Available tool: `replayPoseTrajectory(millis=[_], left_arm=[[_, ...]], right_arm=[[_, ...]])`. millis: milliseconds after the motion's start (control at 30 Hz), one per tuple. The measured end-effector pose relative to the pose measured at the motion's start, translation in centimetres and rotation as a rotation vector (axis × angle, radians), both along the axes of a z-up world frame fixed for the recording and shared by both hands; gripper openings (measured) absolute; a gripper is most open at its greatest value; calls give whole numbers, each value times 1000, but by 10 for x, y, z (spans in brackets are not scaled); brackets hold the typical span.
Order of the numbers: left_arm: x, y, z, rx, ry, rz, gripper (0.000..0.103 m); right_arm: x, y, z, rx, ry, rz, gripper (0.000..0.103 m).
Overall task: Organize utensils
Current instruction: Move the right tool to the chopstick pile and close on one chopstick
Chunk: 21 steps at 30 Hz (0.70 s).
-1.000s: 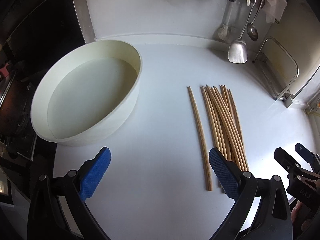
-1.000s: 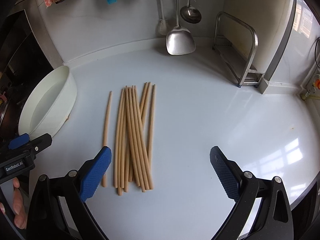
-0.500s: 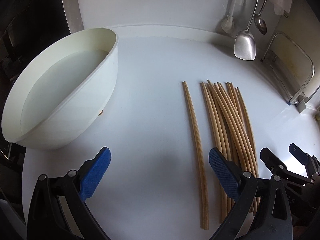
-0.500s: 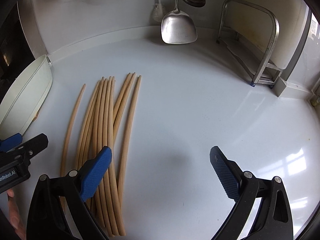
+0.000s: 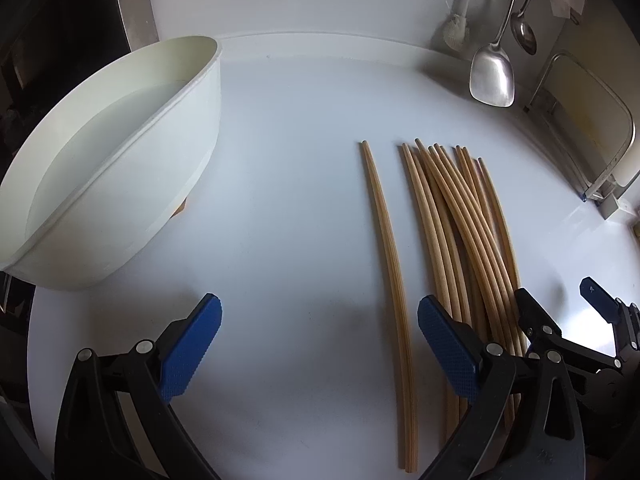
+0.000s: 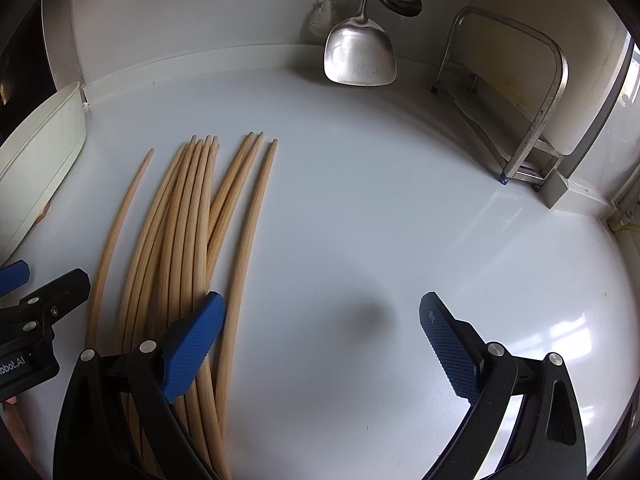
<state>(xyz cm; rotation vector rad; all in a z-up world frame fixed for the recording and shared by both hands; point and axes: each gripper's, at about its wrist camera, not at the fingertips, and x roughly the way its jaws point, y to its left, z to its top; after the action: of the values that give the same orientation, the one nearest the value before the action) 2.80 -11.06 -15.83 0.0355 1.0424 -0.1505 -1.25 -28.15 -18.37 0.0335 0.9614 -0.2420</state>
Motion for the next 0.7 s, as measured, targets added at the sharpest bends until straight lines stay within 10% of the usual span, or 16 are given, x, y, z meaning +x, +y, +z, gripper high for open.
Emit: replayPoseTrajectory(millis=[367, 700], left_arm=[[-6, -4, -12, 21, 33, 5, 97], [-5, -9, -15, 45, 26, 10, 95]], right_arm=[[-10, 2, 0, 1, -12, 13, 94], [-14, 6, 0, 42, -27, 52, 68]])
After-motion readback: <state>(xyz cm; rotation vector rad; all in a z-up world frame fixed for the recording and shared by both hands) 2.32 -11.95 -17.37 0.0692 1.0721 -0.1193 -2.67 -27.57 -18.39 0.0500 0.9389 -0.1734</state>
